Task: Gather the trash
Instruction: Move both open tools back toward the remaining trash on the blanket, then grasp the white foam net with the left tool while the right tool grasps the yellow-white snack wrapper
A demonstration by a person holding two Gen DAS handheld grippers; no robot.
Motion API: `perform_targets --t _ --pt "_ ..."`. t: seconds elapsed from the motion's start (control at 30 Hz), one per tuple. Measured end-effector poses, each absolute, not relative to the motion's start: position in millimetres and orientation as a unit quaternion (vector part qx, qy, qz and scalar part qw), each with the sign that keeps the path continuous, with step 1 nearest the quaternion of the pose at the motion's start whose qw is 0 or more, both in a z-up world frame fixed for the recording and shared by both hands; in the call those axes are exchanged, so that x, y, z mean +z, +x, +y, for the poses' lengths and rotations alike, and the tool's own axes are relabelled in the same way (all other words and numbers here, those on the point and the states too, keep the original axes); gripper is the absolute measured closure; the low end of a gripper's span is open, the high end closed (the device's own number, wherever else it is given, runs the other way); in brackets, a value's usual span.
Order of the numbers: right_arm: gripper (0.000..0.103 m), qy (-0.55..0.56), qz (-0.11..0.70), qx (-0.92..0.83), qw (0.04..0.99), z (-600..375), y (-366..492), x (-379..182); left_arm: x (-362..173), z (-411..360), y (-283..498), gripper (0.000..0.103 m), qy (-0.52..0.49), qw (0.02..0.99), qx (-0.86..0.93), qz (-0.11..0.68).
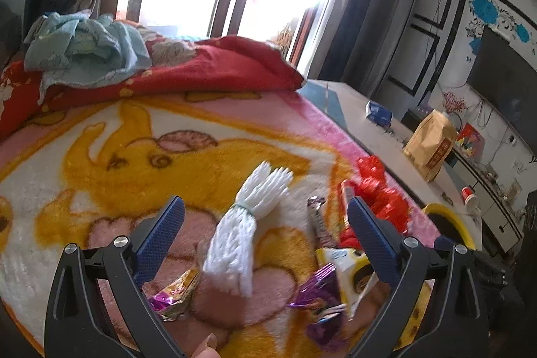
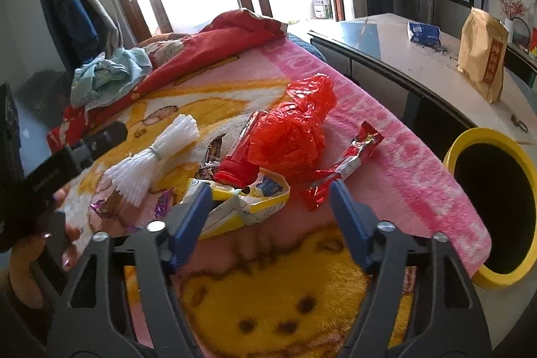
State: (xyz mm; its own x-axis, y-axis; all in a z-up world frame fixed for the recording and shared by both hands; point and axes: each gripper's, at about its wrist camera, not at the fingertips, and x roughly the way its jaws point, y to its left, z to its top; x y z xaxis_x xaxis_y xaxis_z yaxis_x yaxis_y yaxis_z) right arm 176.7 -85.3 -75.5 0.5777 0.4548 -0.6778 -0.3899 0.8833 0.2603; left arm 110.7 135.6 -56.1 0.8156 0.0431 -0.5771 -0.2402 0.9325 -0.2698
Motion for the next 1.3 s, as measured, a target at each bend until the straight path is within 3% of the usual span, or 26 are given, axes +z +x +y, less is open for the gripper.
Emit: perform_targets --t 0.07,0.13,0.3,0.33,0.6,0.83,0.93,1.03,1.3 --pt "0.054 0.056 0.403 0.237 0.882 -86 182 -80 -62 138 112 0.016 -0.167 0.935 0.075 0.304" --pt "0.062 0.066 0.42 0.238 0.874 -86 186 -86 -66 139 114 0.019 -0.165 0.933 0.074 0.313" --pt "0.07 0.081 0.438 0.243 0.862 -87 189 -96 -76 140 117 0.023 -0.162 0.927 0.07 0.33" --pt "0.076 0.08 0.439 0.246 0.861 -86 189 -97 -78 140 118 0.024 -0.162 0.926 0.07 0.332" --pt "0.082 0.096 0.459 0.26 0.844 -87 189 -102 -86 137 120 0.034 -0.158 0.921 0.07 0.348" --pt "0.097 0.102 0.462 0.268 0.839 -89 188 -97 -88 133 120 0.065 -0.151 0.921 0.069 0.352" --pt "0.098 0.101 0.458 0.27 0.841 -91 187 -93 -88 133 120 0.079 -0.15 0.921 0.067 0.354" --pt "0.098 0.098 0.447 0.272 0.846 -93 185 -86 -88 132 120 0.086 -0.15 0.921 0.061 0.355" --pt "0.099 0.097 0.428 0.284 0.852 -104 180 -66 -70 131 111 0.089 -0.169 0.932 0.044 0.318"
